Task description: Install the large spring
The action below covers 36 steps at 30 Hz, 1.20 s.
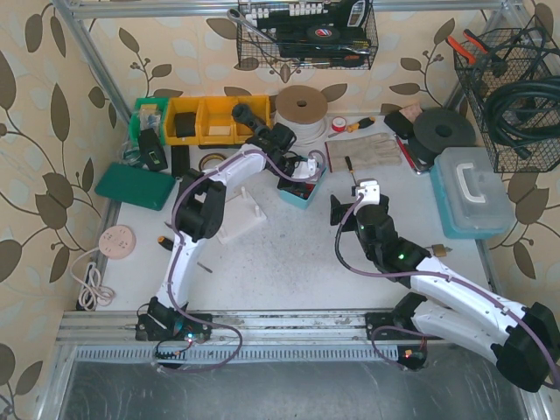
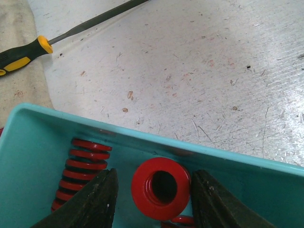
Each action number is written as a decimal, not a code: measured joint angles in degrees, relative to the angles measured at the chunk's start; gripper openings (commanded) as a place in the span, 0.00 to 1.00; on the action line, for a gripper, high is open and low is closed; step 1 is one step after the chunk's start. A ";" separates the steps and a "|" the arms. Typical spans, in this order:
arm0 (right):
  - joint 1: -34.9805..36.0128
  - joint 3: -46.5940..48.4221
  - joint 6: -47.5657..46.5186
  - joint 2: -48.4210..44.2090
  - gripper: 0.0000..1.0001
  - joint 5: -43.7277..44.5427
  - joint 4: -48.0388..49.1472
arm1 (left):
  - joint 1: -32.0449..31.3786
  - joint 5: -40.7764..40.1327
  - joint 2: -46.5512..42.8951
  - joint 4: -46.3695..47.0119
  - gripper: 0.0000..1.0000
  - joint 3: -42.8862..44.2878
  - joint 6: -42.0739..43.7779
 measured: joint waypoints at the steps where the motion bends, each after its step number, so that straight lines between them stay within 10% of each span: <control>1: 0.00 0.00 -0.02 0.00 0.98 0.02 0.00 | 0.00 0.04 0.42 -0.39 0.48 0.66 0.00; 36: 0.00 -0.59 -0.42 0.15 0.98 1.07 0.02 | 1.05 0.70 -2.84 3.32 0.11 -4.28 -9.62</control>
